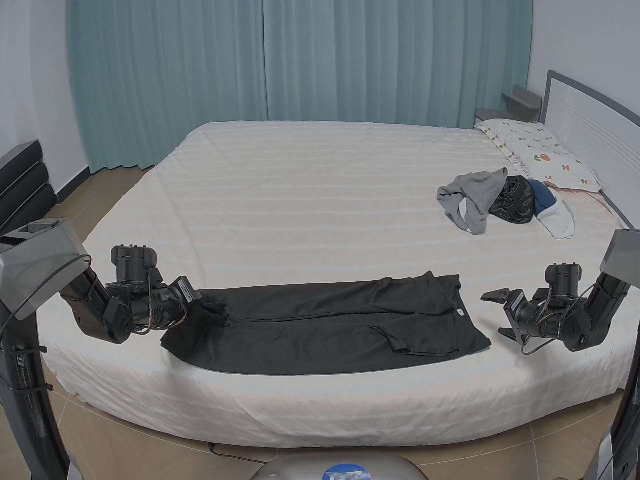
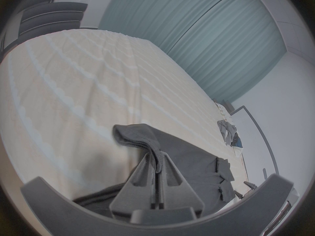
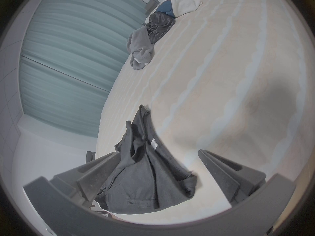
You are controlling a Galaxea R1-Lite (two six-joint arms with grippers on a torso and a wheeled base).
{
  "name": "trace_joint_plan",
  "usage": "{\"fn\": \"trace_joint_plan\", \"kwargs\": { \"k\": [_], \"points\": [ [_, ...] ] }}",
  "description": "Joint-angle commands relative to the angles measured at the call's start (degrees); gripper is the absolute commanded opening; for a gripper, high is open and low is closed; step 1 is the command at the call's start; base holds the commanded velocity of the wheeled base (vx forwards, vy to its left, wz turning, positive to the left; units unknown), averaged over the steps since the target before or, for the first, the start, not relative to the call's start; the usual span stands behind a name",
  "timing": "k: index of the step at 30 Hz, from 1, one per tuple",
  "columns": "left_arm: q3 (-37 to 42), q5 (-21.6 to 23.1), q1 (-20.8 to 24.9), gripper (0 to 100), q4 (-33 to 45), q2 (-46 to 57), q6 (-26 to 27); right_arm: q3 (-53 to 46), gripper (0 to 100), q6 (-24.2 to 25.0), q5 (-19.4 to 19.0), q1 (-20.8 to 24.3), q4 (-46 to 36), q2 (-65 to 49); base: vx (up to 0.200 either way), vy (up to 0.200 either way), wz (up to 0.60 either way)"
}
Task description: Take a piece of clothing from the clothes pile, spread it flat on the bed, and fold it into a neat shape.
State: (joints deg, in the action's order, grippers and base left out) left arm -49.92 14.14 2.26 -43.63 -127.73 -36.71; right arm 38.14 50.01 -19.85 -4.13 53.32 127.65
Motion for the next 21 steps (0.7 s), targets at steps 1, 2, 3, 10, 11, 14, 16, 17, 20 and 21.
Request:
{"fn": "trace_joint_plan", "kwargs": {
  "k": [1,2,3,10,11,14,16,17,20,21],
  "points": [
    [-1.3,-1.6,1.8,0,0.1,1.4,-1.2,-0.1,100,0.0,0.0,0.0,0.0,-0.1,0.0,-0.2,0.0],
    [-1.2,-1.7,2.1,0,0.4,2.0,-1.3,-0.2,100,0.0,0.0,0.0,0.0,-0.1,0.0,-0.2,0.0],
    [-1.3,-1.7,2.4,0,1.3,2.8,-1.3,-0.2,100,0.0,0.0,0.0,0.0,-0.1,0.0,-0.2,0.0],
    [-3.5,-2.4,4.9,0,9.1,6.7,-1.4,-0.3,100,0.0,0.0,0.0,0.0,-0.1,0.0,-0.2,0.0],
    [-4.0,-2.6,5.4,0,10.2,7.1,-1.4,-0.4,100,0.0,0.0,0.0,0.0,-0.1,0.0,-0.2,0.0],
    [-5.3,-3.4,6.4,0,12.5,7.2,-1.6,-0.4,100,0.0,0.0,0.1,0.0,-0.2,0.0,-0.2,0.0],
    [-7.2,-4.8,8.0,0,14.5,7.2,-3.5,-0.4,100,0.0,0.0,0.1,0.0,-0.2,0.0,-0.2,0.0],
    [-8.1,-4.9,8.7,0,15.2,7.1,-4.3,-0.4,100,-0.1,0.0,0.2,0.0,-0.1,0.0,-0.2,0.0],
    [-9.8,-4.9,10.2,0,16.8,6.6,-4.6,-0.4,100,-0.1,0.0,0.3,0.0,0.0,0.0,-0.2,0.0],
    [-10.0,-4.9,10.4,0,17.1,6.6,-4.6,-0.4,100,-0.1,0.0,0.3,0.0,0.0,0.0,-0.2,0.0]
  ]
}}
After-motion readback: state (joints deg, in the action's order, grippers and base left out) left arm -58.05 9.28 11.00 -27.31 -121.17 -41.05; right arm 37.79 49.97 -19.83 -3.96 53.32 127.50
